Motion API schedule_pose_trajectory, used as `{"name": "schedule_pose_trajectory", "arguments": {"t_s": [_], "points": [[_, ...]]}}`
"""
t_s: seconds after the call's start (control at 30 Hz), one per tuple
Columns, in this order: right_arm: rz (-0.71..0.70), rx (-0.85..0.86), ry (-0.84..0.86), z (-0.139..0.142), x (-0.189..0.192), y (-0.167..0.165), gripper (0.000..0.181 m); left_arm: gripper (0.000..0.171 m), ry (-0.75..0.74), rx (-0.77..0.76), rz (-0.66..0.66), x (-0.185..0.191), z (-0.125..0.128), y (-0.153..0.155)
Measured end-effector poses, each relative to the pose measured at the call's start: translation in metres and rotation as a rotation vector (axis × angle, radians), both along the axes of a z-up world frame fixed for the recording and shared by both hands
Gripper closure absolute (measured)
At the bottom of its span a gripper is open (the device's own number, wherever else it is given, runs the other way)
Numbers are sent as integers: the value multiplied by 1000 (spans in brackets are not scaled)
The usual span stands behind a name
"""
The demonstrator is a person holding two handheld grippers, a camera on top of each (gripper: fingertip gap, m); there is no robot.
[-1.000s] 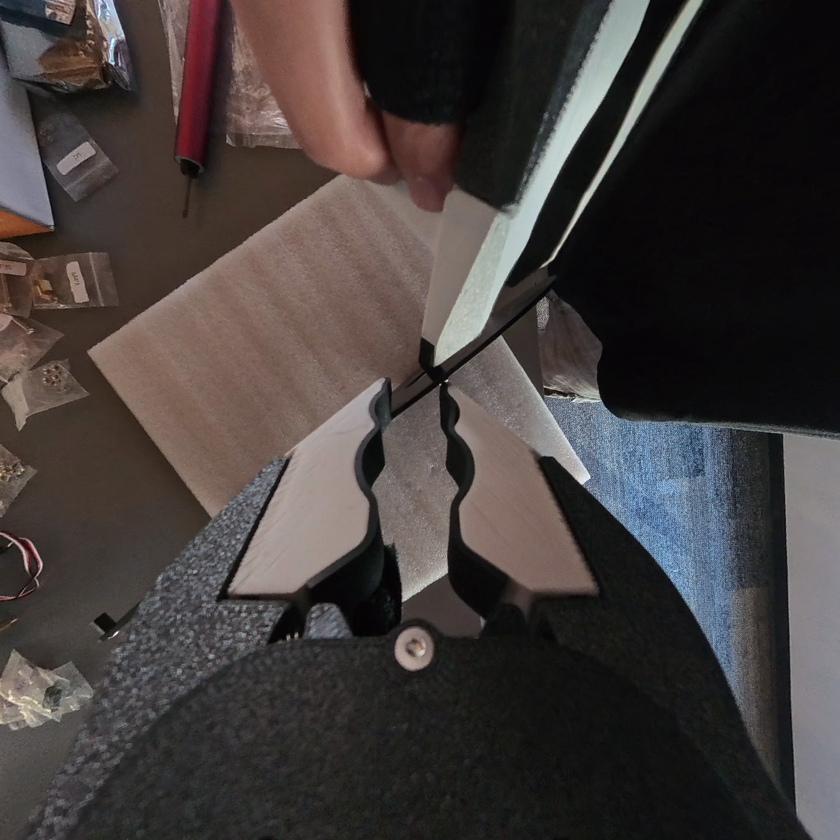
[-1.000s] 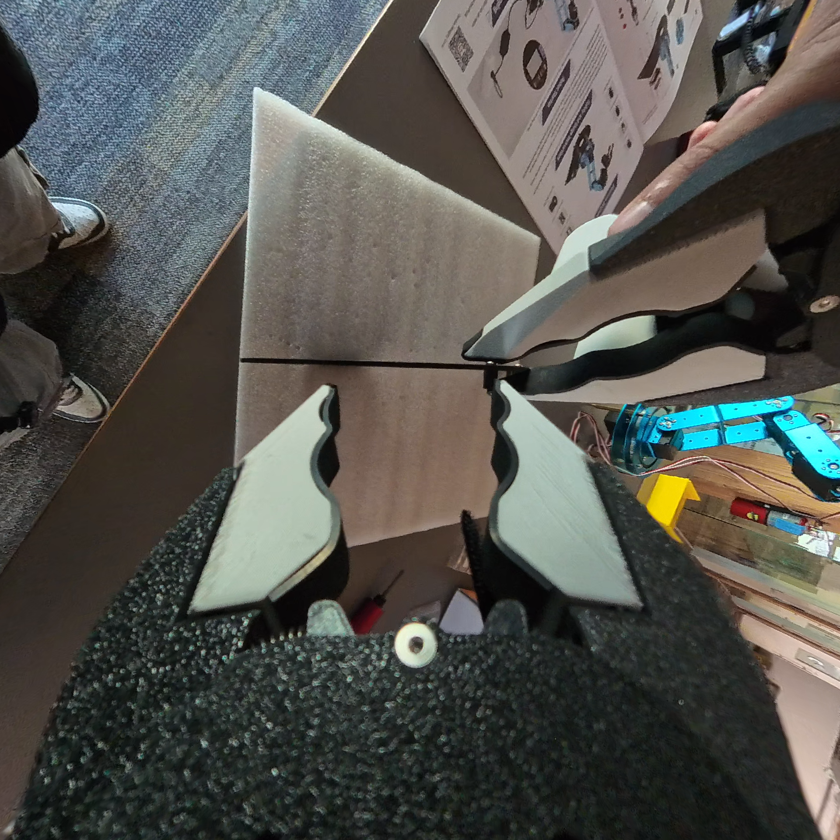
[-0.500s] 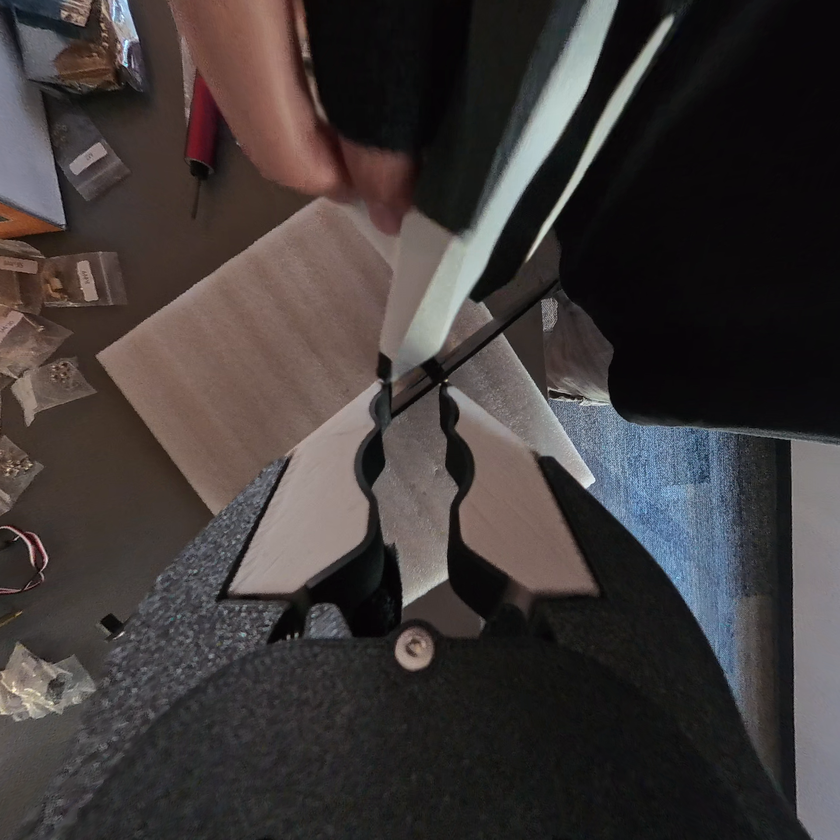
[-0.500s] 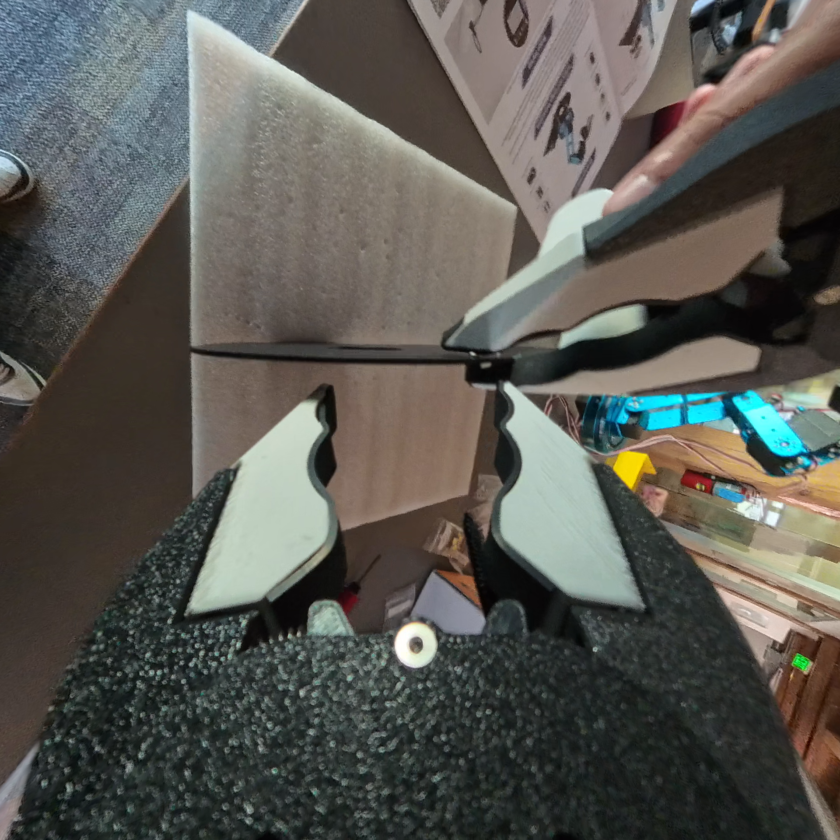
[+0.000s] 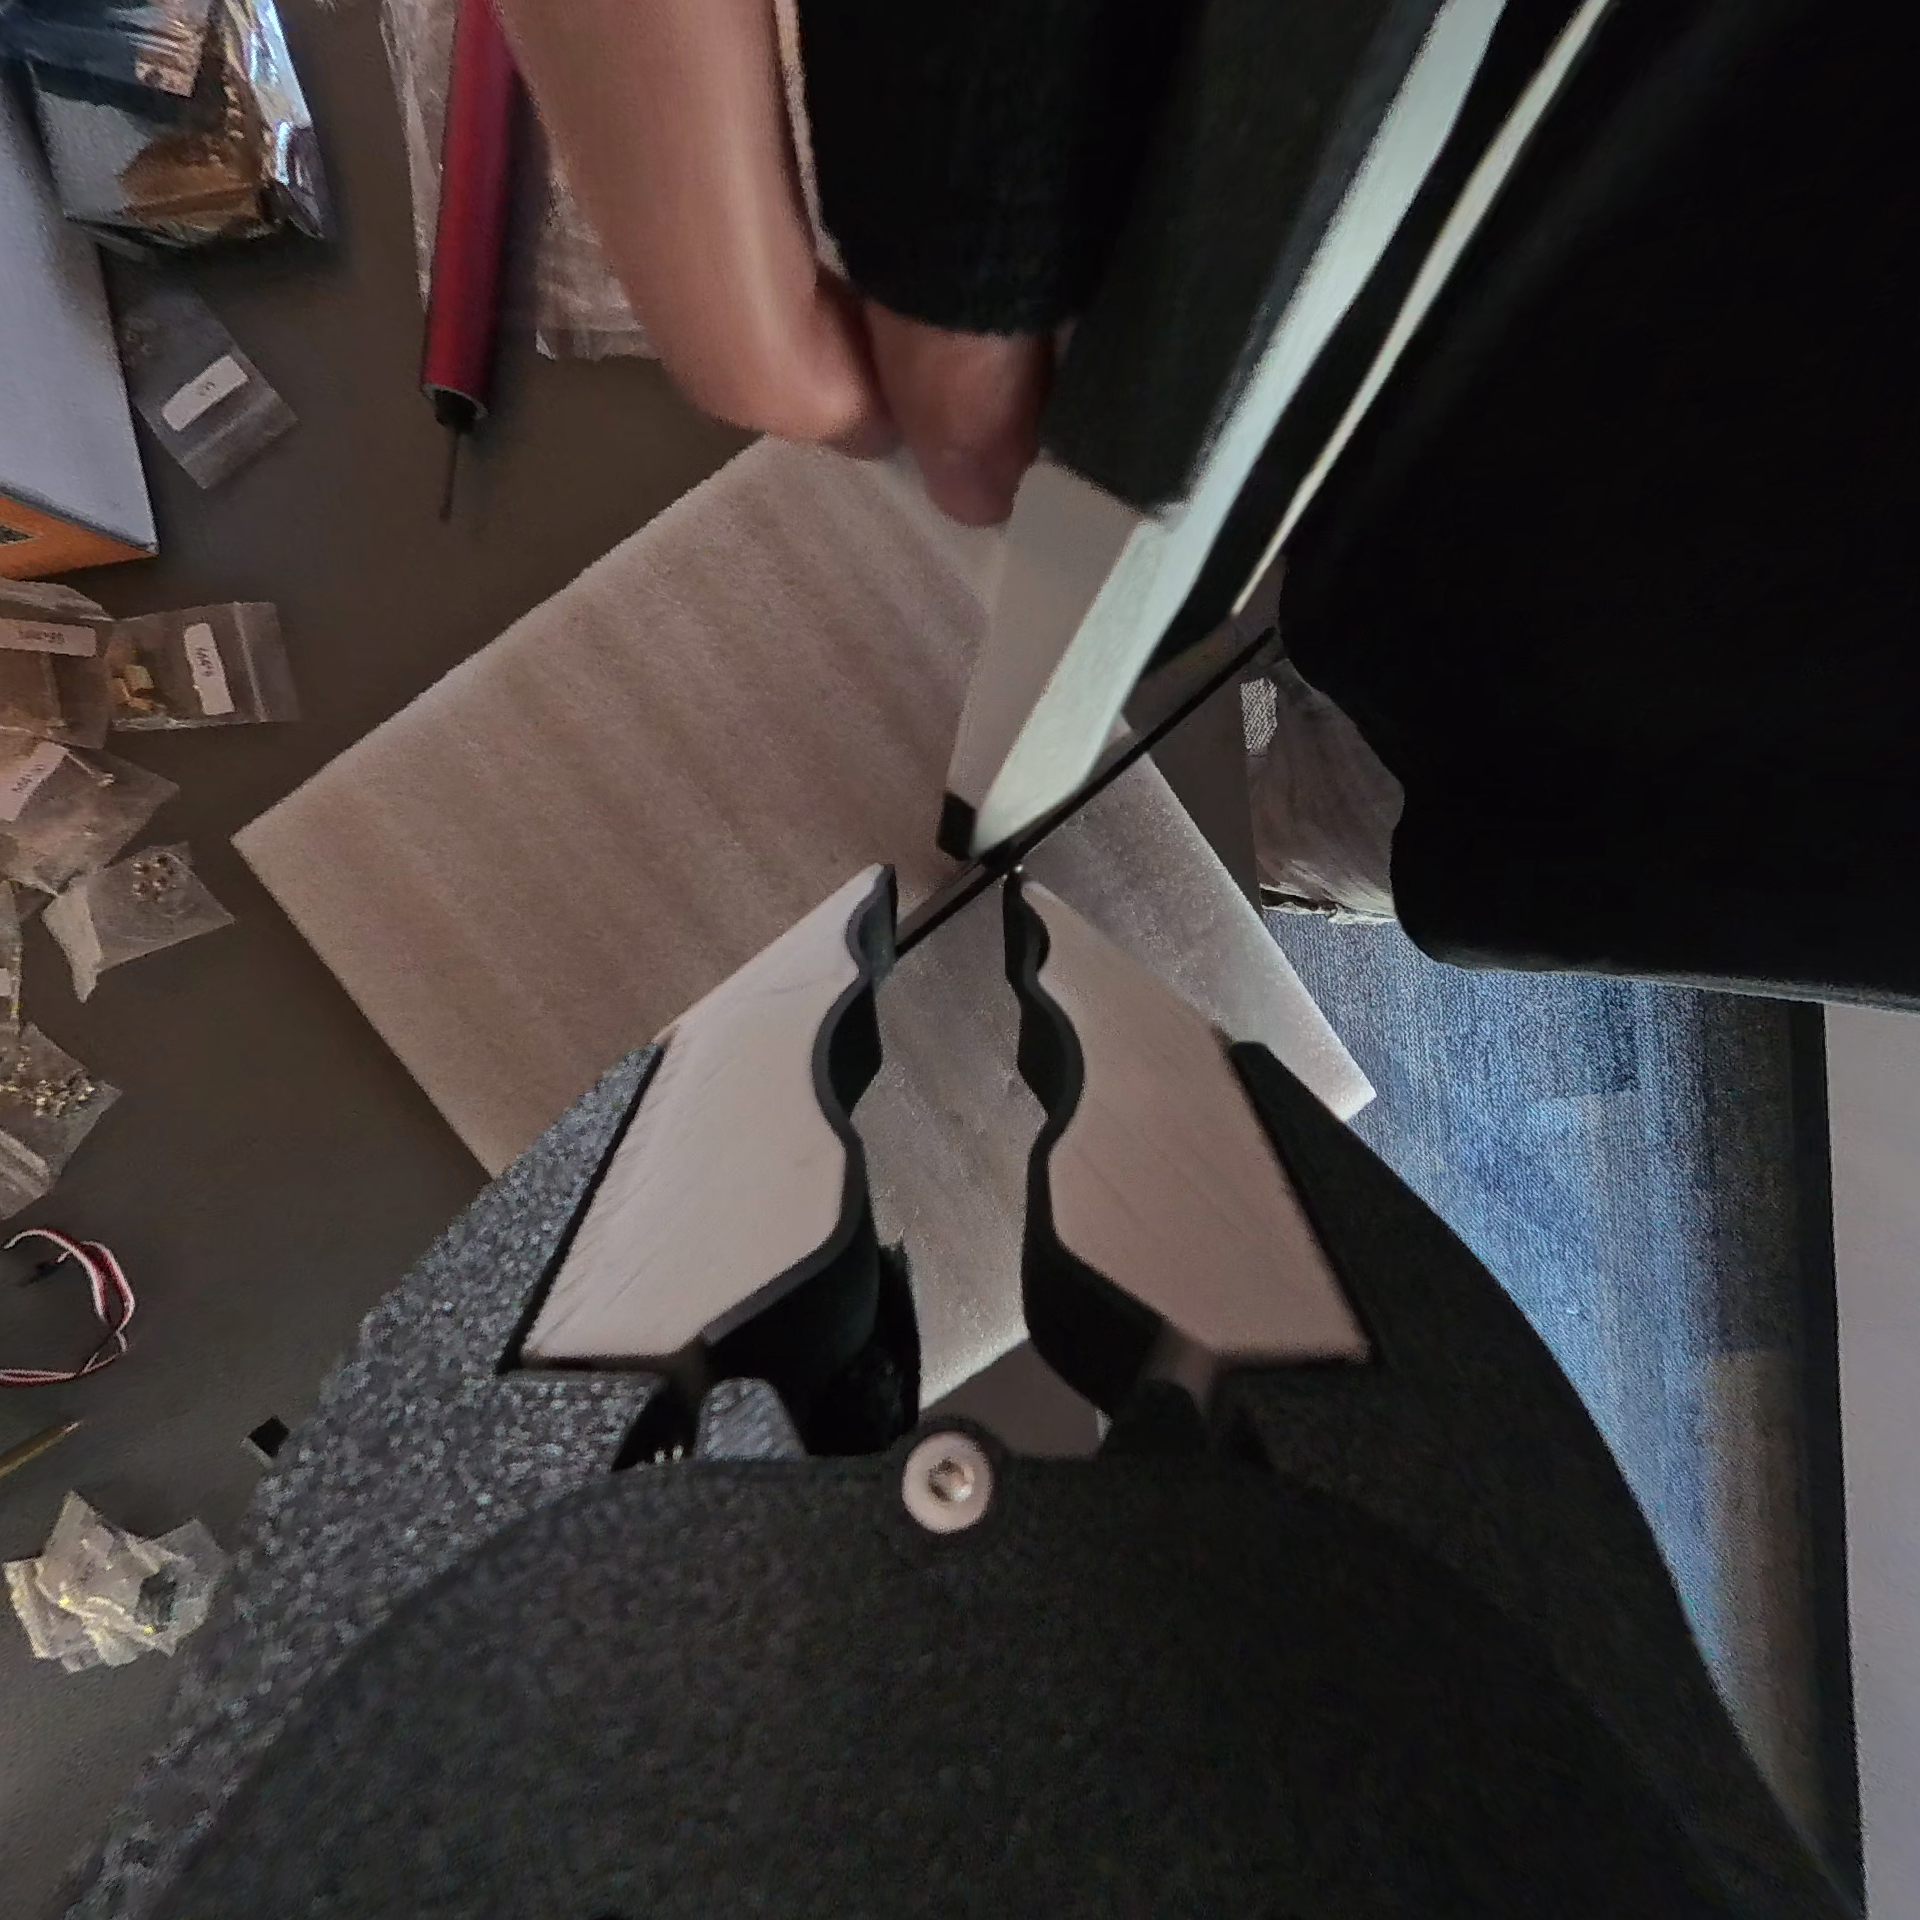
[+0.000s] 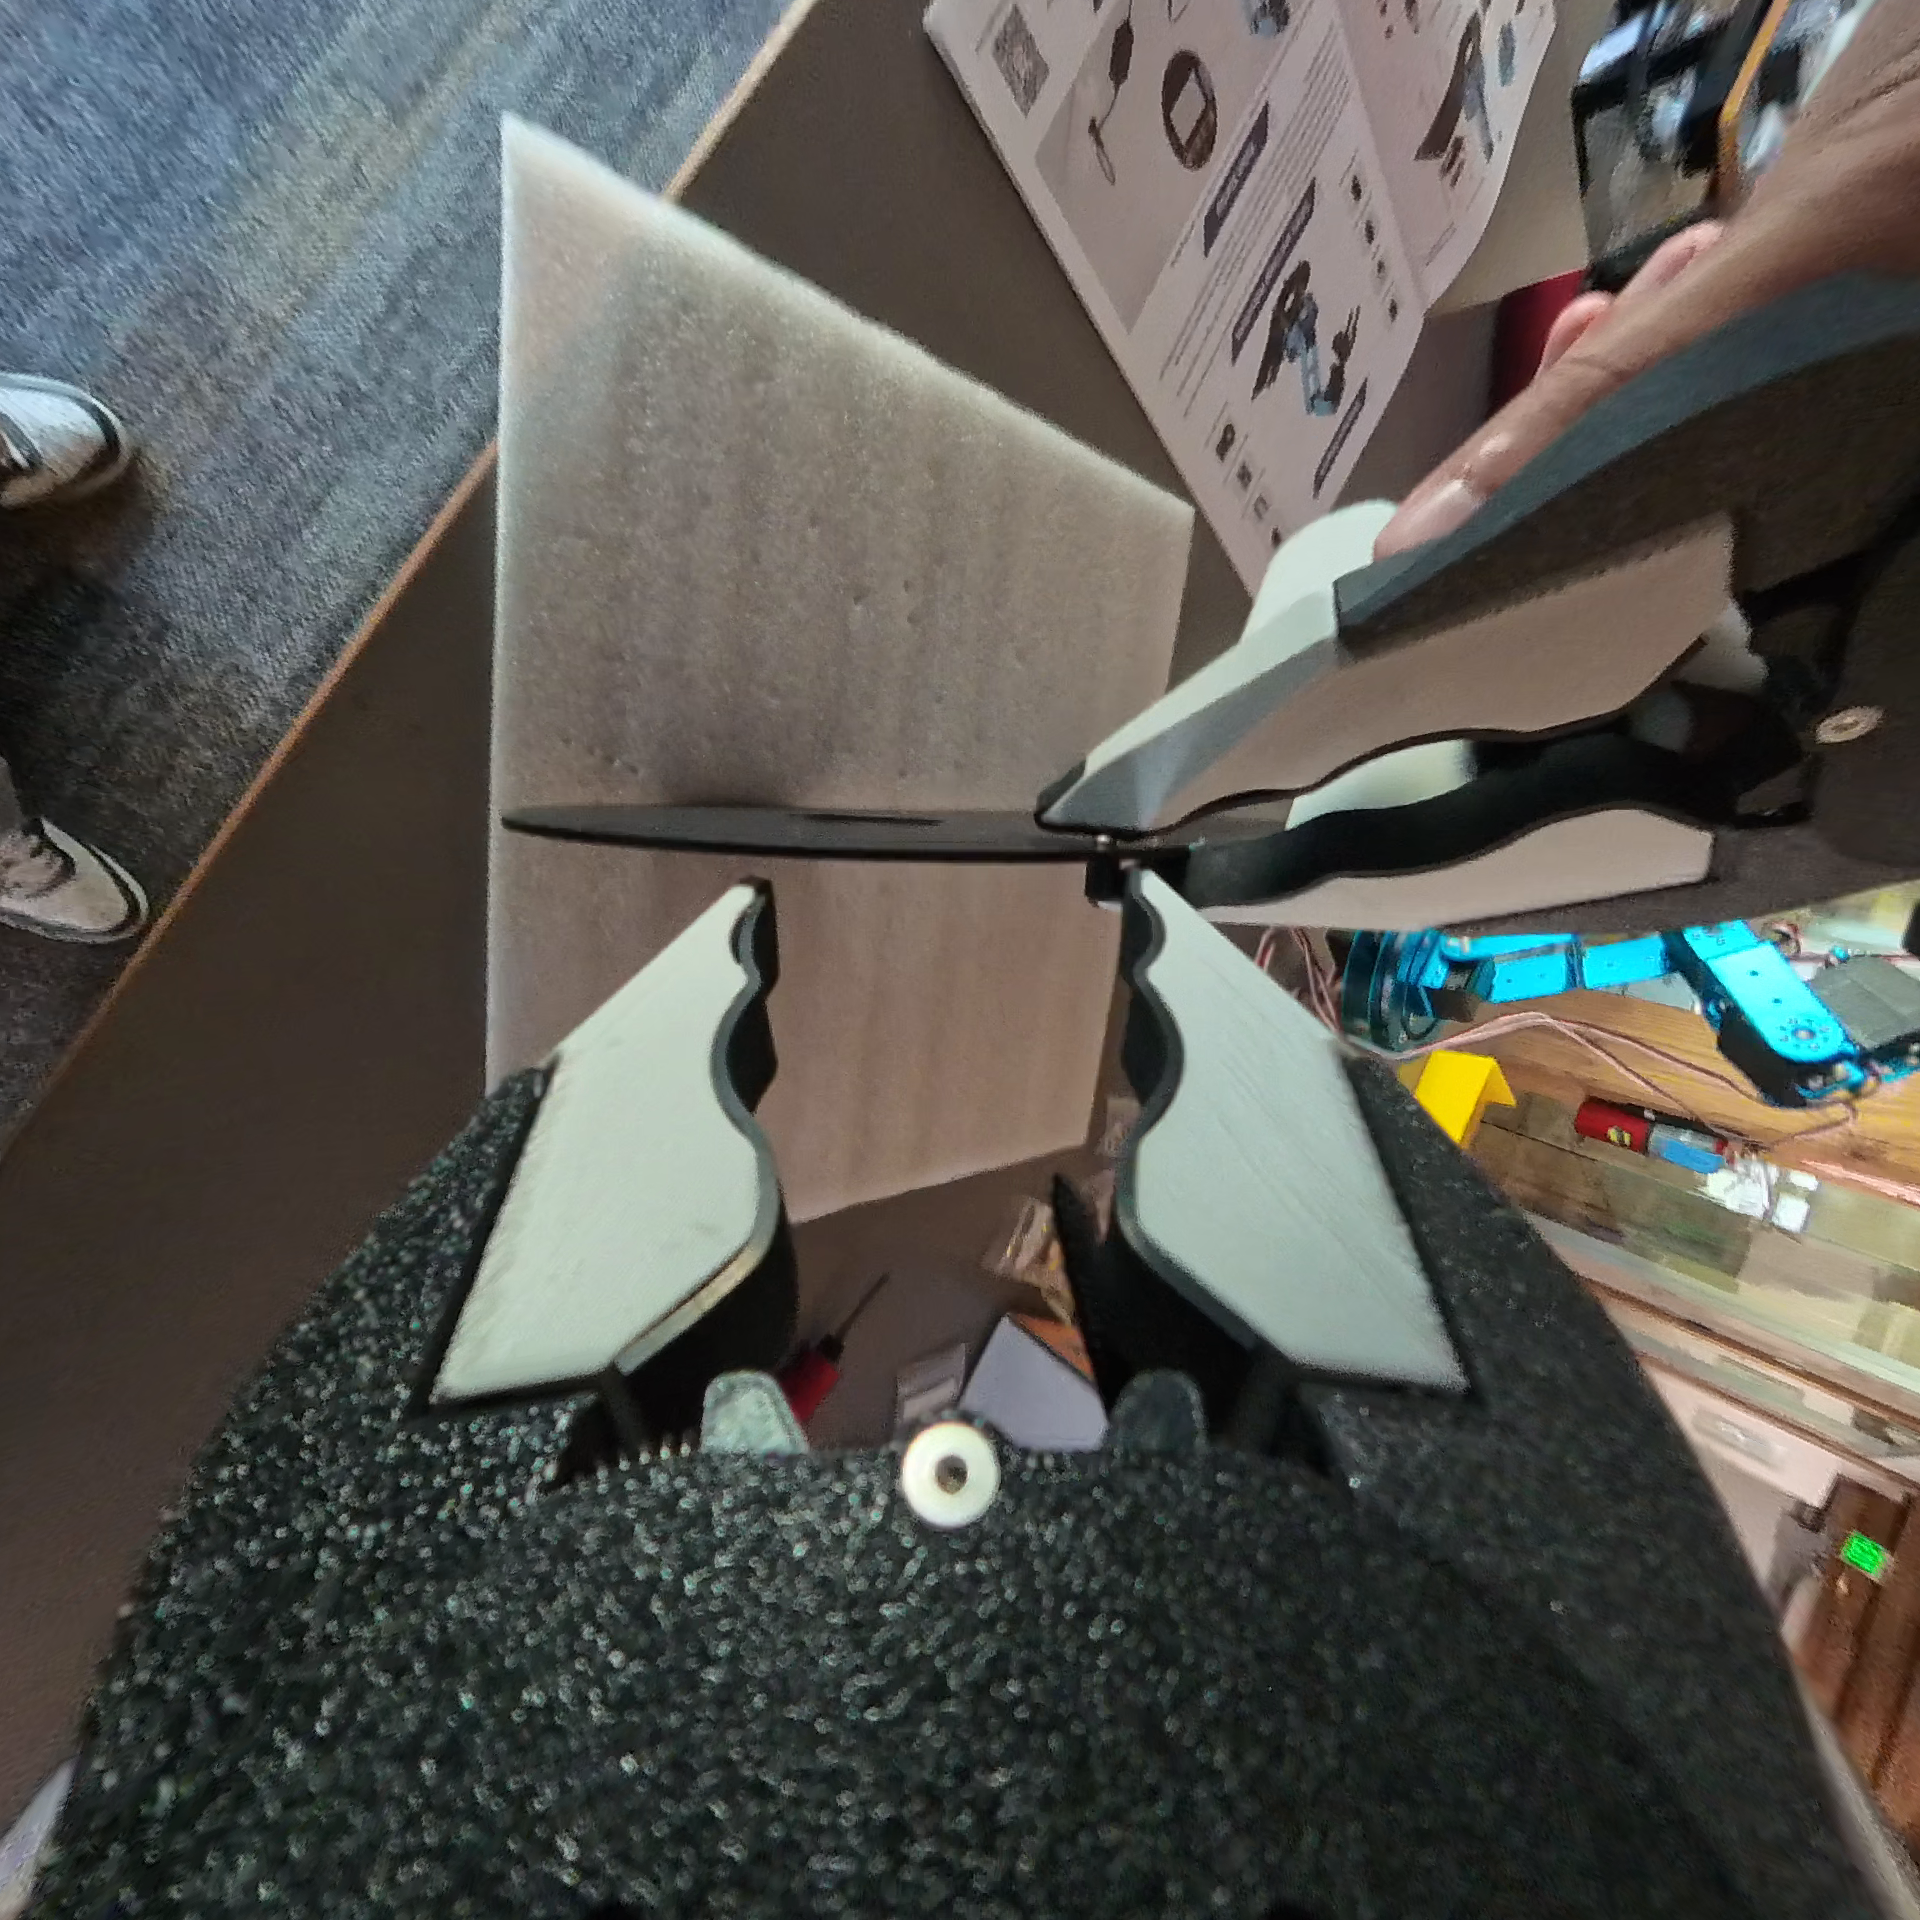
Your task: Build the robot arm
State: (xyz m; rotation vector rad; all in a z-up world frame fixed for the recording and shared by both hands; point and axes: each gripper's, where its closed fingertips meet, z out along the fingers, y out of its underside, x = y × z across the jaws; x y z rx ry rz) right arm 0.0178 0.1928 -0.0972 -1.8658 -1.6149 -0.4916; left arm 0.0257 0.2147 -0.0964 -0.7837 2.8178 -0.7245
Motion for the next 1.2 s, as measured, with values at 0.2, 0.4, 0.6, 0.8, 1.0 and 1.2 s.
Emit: {"name": "schedule_pose_trajectory", "arguments": {"t_s": [0.2, 0.4, 0.6, 0.8, 1.0, 1.2], "points": [[-15, -40, -38, -8, 6, -1, 108, 151, -12, -8, -6, 4, 0, -2], [-15, -62, 3, -10, 1, 3, 109, 152, -4, -6, -9, 0, -1, 0], [-18, -51, 27, -10, -2, 7, 112, 152, 3, 0, -1, -3, -1, 1], [-42, 91, 22, 24, 7, 10, 111, 151, -11, -5, 10, -2, -1, 1], [-313, 62, 525, 43, 20, -20, 110, 151, -24, 24, 0, 0, -1, 1], [-638, 80, 1130, 10, -22, -31, 119, 151, -28, 43, -16, 0, -1, 1]]}}
